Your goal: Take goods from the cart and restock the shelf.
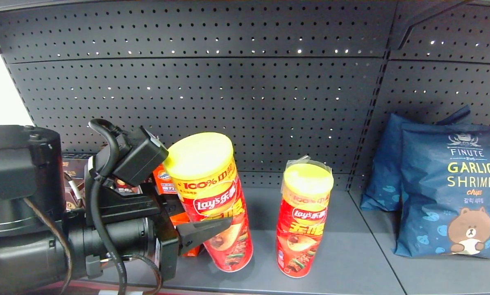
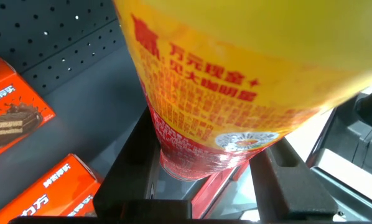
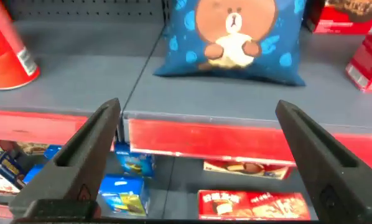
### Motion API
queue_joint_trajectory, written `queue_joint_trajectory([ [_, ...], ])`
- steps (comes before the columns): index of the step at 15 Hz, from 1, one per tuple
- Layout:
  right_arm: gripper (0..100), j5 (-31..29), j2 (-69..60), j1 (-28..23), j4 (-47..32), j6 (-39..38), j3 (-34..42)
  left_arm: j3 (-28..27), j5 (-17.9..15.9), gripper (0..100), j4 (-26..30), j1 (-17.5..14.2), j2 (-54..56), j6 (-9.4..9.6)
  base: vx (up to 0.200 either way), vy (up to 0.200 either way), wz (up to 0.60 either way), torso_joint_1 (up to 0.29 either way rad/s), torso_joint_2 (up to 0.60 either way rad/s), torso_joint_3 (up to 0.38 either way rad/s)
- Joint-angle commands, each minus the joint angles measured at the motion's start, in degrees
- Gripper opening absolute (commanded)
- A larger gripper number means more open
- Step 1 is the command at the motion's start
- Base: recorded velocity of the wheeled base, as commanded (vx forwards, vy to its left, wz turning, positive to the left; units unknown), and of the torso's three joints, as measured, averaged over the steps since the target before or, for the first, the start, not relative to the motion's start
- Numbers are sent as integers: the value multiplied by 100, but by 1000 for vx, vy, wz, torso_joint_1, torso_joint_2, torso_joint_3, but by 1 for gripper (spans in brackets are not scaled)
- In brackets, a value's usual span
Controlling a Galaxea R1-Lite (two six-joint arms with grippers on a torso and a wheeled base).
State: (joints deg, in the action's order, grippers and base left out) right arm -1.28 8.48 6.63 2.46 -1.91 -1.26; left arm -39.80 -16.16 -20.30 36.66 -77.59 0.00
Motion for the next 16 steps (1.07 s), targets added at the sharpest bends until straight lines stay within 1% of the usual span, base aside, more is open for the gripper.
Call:
queue_joint_trajectory([
  [1,100,269,-330,-74,-27,7,55,8,-1,0,-1,-1,-1,0,0,0,0,0,0,0],
  [4,100,233,-330,-74,-9,51,64,-28,-18,0,-1,-9,7,0,0,0,0,0,0,0],
  [5,100,-268,-330,-83,0,95,73,-36,-36,0,-1,-9,7,0,0,0,0,0,0,0],
  [6,100,-927,-330,-83,-9,112,64,-36,-45,0,-9,-9,7,0,0,0,0,0,0,0],
  [7,100,-1199,-330,-83,-9,112,73,-36,-53,0,-9,-36,16,0,0,0,0,0,0,0],
  [8,100,-1287,-330,-74,35,104,90,-36,-159,0,-9,-159,16,0,0,0,0,0,0,0],
  [9,100,-1094,-330,-74,44,130,90,-28,-273,0,-9,-185,25,0,0,0,0,0,0,0],
  [10,100,-461,-330,-74,44,165,90,-36,-396,0,-9,-247,16,9,0,0,0,0,0,0],
  [11,100,313,-330,-74,-44,156,55,-45,-519,0,-53,-282,16,9,0,0,0,0,0,0],
  [12,100,506,-321,-74,-132,165,29,-19,-598,0,-185,-282,16,9,0,0,0,0,0,0],
  [13,100,532,-330,-74,-194,156,20,8,-642,0,-317,-282,7,9,0,0,0,0,0,0],
  [14,100,93,-330,-92,-158,7,38,8,-695,0,-475,-291,-37,-9,0,0,0,0,0,0],
  [15,100,-663,-330,-92,-123,-204,126,-45,-774,0,-475,-352,-37,-9,0,0,0,0,0,0],
  [16,100,-522,-321,-92,-132,-230,126,-54,-888,0,-484,-475,-28,-9,0,0,0,0,0,0],
])
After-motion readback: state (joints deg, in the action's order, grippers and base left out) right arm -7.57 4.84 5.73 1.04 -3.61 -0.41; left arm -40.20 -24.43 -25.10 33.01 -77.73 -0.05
